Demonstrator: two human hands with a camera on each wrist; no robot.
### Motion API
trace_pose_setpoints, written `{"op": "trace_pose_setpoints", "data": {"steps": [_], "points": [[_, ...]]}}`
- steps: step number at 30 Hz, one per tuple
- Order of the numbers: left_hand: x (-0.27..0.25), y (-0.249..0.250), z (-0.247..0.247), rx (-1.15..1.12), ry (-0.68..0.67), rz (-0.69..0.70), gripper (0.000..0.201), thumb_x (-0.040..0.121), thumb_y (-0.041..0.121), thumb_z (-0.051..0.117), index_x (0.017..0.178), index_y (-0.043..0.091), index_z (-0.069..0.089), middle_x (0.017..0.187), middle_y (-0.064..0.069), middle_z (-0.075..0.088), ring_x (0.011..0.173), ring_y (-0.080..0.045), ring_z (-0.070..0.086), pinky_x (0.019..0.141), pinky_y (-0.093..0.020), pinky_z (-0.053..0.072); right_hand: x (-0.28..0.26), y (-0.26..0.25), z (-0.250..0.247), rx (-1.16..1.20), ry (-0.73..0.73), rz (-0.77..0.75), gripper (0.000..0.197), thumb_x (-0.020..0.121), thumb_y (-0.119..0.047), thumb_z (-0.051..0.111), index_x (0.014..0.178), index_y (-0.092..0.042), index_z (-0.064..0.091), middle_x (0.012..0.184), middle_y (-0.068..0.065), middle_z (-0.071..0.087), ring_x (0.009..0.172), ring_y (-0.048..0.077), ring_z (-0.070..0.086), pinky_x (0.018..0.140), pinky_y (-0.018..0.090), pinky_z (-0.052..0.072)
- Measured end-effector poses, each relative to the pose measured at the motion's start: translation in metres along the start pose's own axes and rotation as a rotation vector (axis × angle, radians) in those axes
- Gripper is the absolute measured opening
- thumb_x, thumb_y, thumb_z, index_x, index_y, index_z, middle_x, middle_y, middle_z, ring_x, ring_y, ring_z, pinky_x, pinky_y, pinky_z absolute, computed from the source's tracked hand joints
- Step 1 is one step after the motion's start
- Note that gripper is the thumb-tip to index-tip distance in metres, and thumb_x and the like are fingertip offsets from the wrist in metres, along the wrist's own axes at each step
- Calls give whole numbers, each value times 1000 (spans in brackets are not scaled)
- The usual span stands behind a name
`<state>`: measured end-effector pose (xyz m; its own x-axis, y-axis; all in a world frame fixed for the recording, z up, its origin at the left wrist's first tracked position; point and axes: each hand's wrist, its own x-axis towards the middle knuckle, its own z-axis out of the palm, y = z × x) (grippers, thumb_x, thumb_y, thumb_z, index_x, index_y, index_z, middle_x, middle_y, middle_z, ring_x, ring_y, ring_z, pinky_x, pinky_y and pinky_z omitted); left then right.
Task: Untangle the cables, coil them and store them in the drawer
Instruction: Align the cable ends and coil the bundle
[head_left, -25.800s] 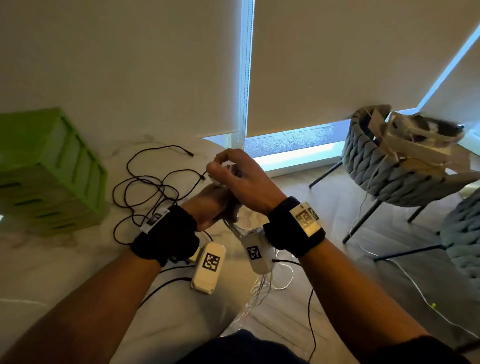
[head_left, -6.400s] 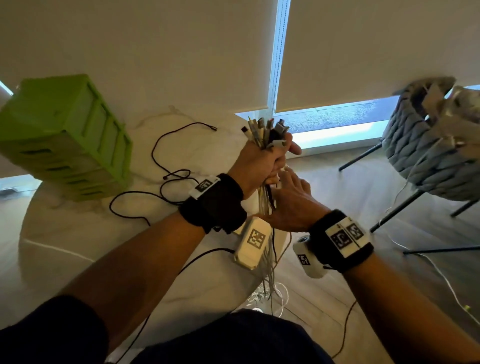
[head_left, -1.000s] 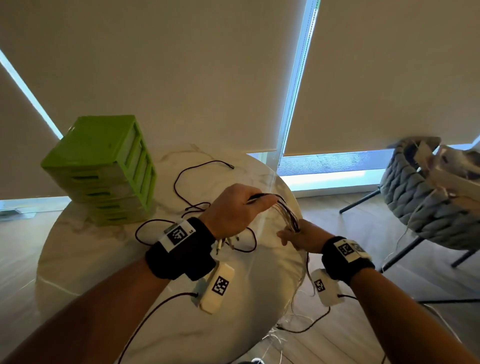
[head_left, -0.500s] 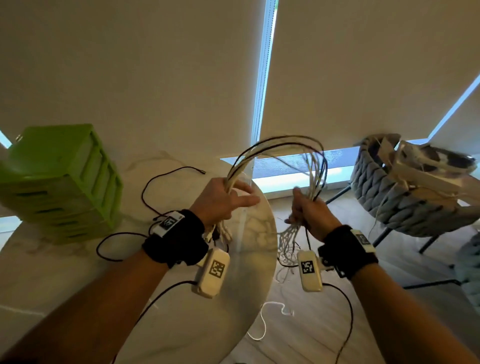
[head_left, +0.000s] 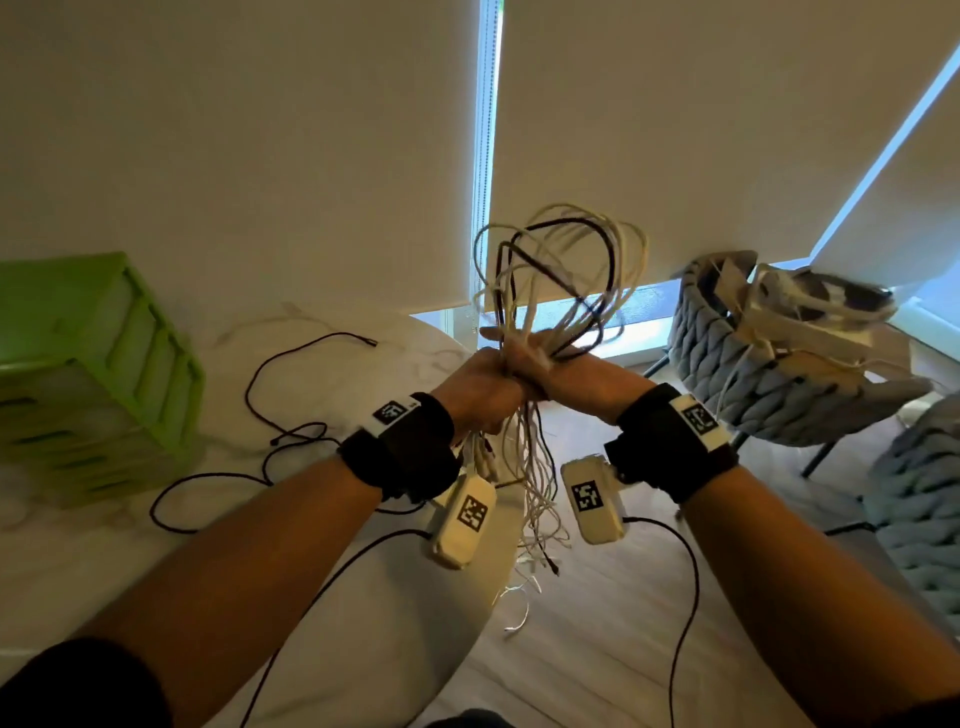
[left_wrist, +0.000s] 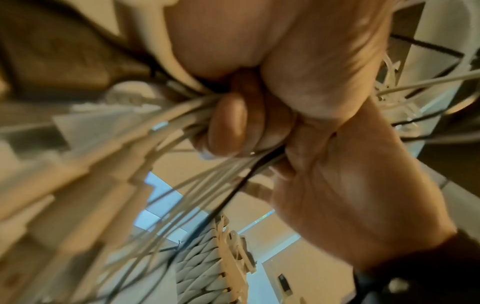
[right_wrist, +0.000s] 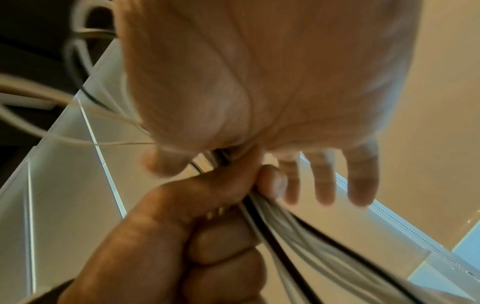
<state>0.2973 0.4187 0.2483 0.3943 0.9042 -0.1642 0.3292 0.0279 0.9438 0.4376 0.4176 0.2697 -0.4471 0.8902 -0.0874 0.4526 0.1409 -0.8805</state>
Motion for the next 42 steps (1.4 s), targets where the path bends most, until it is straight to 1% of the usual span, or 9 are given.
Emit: {"op": "trace_pose_setpoints", "data": {"steps": [2, 6, 14, 19, 25, 31, 36, 39, 42], "points": [[0, -1, -4, -132, -21, 3, 15, 88, 10, 60, 75, 17, 59, 48, 3, 34, 37, -7, 26, 37, -17, 23, -3, 5, -2, 28, -91, 21, 15, 94, -23, 57, 107, -30, 57, 97, -16, 61, 85, -19, 58, 86, 7, 46], [2, 8, -15, -314, -62, -27, 32, 95, 24, 57, 66, 12, 49, 45, 4, 25, 35, -8, 20, 35, -17, 19, 6, 44, 9, 27, -168, 112, 47, 74, -37, 79, 116, -36, 58, 115, -3, 65, 109, 12, 60, 97, 33, 47], [-5, 21, -25, -158, -177, -20, 35, 96, 22, 56, 65, 18, 39, 47, 6, 25, 37, -8, 17, 35, -17, 17, 20, 88, 17, -435, -162, 330, 22, 91, -40, 59, 76, -24, 57, 75, -4, 57, 80, 18, 55, 72, 27, 40], [-7, 22, -21, -82, -121, -10, 25, 95, 22, 57, 73, 19, 44, 52, 8, 26, 44, -9, 17, 40, -22, 14, 25, 98, -22, -894, 65, 511, 44, 95, -54, 41, 123, -24, 57, 130, 14, 47, 122, 35, 43, 98, 46, 38], [1, 26, -21, -73, -179, -5, 33, 95, 20, 57, 65, 21, 44, 49, 9, 28, 43, -8, 17, 40, -21, 14, 18, 103, -6, -310, -77, 668, 27, 94, -37, 53, 95, -12, 62, 79, 8, 57, 59, 20, 53, 51, 24, 40], [14, 11, -18, -41, -126, 25, 6, 80, 24, 73, 81, 30, 72, 64, -6, 41, 50, -13, 27, 46, -22, 23, 27, 140, 1, -435, 670, 402, 28, 91, 0, 45, 119, -5, 52, 117, 22, 50, 97, 42, 58, 74, 33, 40], [25, 0, -48, 394, 142, 51, 53, 73, -8, 67, 120, 16, 58, 67, -1, 61, 61, -26, 53, 54, -23, 41, 5, 195, 2, -431, 41, 812, 59, 92, -8, 54, 146, -16, 31, 147, 19, 27, 128, 38, 44, 105, 41, 38], [29, -22, -66, 776, 171, -14, 62, 78, 2, 63, 135, 20, 49, 124, -12, 61, 110, -32, 56, 88, -31, 45, -5, 212, -16, -450, 55, 857, 62, 92, -3, 49, 148, -24, 30, 152, 10, 24, 134, 33, 40, 110, 40, 35], [29, -43, -61, 1099, 111, -114, 46, 82, 11, 57, 125, 28, 57, 123, -7, 61, 111, -30, 57, 90, -36, 47, 1, 209, -34, -444, 170, 759, 43, 93, -6, 46, 135, -18, 50, 148, 8, 40, 134, 28, 41, 111, 37, 34]]}}
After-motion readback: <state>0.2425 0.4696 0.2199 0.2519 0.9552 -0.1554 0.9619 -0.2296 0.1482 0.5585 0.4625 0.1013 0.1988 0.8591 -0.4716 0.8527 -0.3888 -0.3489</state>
